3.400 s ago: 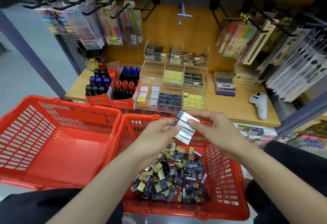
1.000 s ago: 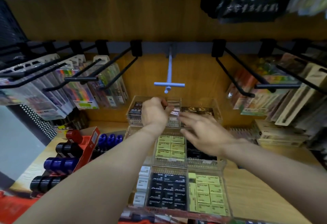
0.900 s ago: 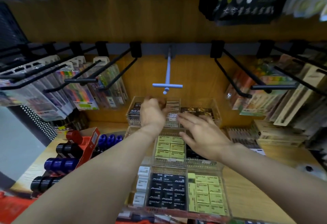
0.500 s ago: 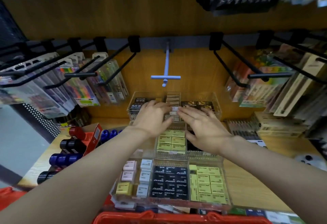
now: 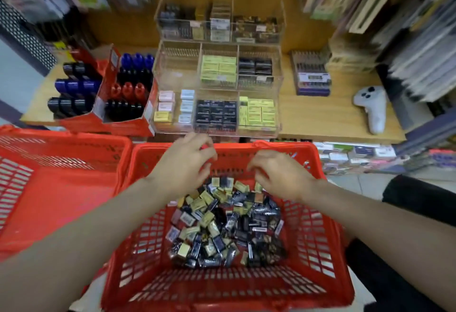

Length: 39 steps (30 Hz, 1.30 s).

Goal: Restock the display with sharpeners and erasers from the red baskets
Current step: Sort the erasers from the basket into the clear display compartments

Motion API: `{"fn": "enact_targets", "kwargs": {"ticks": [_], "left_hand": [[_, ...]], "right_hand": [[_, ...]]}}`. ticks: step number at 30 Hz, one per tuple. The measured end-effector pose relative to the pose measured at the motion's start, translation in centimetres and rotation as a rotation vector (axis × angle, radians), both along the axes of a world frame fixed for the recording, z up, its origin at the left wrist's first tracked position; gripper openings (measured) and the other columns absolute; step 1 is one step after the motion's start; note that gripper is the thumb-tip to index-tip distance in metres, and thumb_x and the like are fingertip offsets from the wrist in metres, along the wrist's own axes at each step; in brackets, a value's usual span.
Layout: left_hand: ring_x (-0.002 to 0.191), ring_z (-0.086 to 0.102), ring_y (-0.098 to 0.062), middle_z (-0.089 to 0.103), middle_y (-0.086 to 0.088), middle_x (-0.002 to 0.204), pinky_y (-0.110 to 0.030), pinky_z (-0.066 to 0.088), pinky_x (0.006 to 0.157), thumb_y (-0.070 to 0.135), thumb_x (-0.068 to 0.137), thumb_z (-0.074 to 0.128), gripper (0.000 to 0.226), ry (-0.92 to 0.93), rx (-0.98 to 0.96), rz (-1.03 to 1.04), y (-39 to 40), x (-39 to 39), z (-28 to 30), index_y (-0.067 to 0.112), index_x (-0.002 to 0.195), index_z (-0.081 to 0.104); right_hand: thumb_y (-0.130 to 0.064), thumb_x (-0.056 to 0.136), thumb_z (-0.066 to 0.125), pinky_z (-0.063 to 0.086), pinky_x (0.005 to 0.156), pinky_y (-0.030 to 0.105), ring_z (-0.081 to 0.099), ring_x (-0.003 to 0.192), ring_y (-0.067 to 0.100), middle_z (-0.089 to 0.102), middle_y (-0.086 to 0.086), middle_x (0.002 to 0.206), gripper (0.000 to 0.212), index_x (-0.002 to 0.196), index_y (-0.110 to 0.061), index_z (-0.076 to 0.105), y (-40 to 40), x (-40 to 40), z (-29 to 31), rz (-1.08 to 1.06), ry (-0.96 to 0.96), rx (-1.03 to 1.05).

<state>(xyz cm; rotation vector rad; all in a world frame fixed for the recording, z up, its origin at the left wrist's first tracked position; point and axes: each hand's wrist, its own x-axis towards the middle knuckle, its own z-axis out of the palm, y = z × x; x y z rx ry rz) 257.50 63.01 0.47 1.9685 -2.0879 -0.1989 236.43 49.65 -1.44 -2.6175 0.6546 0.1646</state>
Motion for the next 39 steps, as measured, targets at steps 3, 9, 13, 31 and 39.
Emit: {"fn": "enact_targets", "kwargs": {"ticks": [3,9,13,31,39], "left_hand": [[0.112,0.049,-0.027,0.055,-0.004,0.124,-0.043,0.045,0.094,0.014,0.09,0.058,0.026,0.025,0.285,0.027,2.1,-1.6,-5.0,0.016,0.115,0.066],[0.124,0.05,-0.027,0.042,-0.001,0.143,-0.04,0.05,0.094,0.021,0.096,0.052,0.044,0.055,0.667,0.131,1.3,-2.9,-12.7,0.028,0.139,0.046],[0.126,0.049,-0.026,0.041,-0.003,0.145,-0.037,0.049,0.097,0.02,0.098,0.051,0.04,0.162,0.695,0.128,-0.9,-4.0,-15.9,0.024,0.137,0.046],[0.104,0.059,-0.017,0.06,0.003,0.111,-0.025,0.046,0.087,0.023,0.102,0.051,0.028,0.942,0.545,0.684,-2.1,-7.6,-19.6,0.012,0.126,0.057],[0.127,0.048,-0.024,0.053,0.0,0.121,-0.027,0.042,0.106,0.026,0.097,0.059,0.037,0.728,0.513,0.75,0.1,-7.3,-16.8,0.022,0.134,0.054]], "right_hand": [[-0.013,0.092,0.051,0.049,0.094,0.034,0.06,0.109,0.026,0.059,0.009,0.123,0.035,0.125,-0.016,0.06,1.3,-2.1,-5.0,-0.156,0.238,0.168],[-0.007,0.091,0.055,0.051,0.084,0.027,0.063,0.104,0.027,0.066,0.013,0.116,0.038,0.128,-0.01,0.057,0.7,-3.3,-11.4,-0.35,0.444,0.256],[-0.011,0.09,0.064,0.047,0.08,0.03,0.061,0.106,0.03,0.059,0.018,0.123,0.05,0.136,-0.004,0.045,0.0,-3.1,-14.0,-0.444,0.492,0.257],[-0.024,0.105,0.04,0.043,0.067,0.028,0.058,0.079,0.025,0.065,0.012,0.096,0.033,0.12,-0.006,0.062,0.8,-2.1,-17.1,-0.791,0.237,0.351],[-0.021,0.099,0.057,0.049,0.071,0.036,0.058,0.073,0.02,0.067,0.004,0.081,0.022,0.104,-0.006,0.073,3.3,-3.3,-13.9,-1.067,-0.089,0.763]]}}
